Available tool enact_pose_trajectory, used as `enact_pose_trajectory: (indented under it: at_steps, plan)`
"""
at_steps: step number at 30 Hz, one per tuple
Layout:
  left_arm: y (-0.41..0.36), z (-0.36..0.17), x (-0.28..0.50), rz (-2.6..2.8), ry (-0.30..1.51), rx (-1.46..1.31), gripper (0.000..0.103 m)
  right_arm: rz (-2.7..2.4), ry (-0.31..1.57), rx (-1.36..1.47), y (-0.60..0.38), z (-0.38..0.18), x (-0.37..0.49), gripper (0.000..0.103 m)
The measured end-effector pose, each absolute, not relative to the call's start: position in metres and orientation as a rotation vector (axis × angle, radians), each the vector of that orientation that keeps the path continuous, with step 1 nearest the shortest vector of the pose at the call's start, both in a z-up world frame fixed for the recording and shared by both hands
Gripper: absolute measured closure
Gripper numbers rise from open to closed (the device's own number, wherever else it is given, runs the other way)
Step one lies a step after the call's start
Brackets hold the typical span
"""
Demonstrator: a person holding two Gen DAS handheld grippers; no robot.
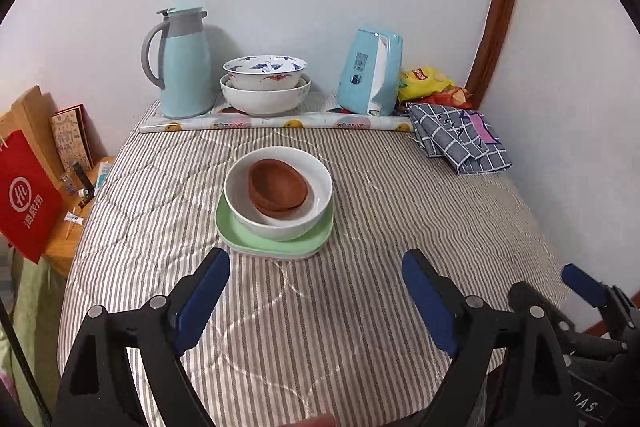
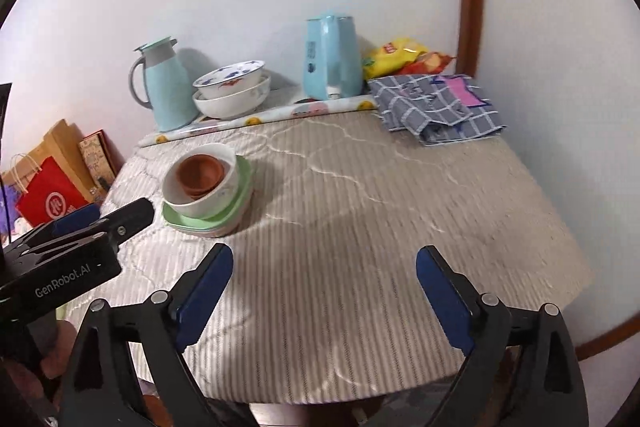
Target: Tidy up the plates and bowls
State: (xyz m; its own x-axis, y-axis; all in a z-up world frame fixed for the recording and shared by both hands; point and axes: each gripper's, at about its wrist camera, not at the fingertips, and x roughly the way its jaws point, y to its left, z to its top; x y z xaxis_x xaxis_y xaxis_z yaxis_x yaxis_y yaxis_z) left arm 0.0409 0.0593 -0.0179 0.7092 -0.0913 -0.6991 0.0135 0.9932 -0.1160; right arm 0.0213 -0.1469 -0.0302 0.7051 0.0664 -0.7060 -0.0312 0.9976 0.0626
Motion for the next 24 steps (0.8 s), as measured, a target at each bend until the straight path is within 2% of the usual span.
enact_pose_trajectory:
  at_steps: [24]
  plan:
    - [0.042,-0.009,0.010,-0.057,0.745,-0.067,0.015,0.002,0.743,0.072,-0.176,-0.018,-0.012,0.009]
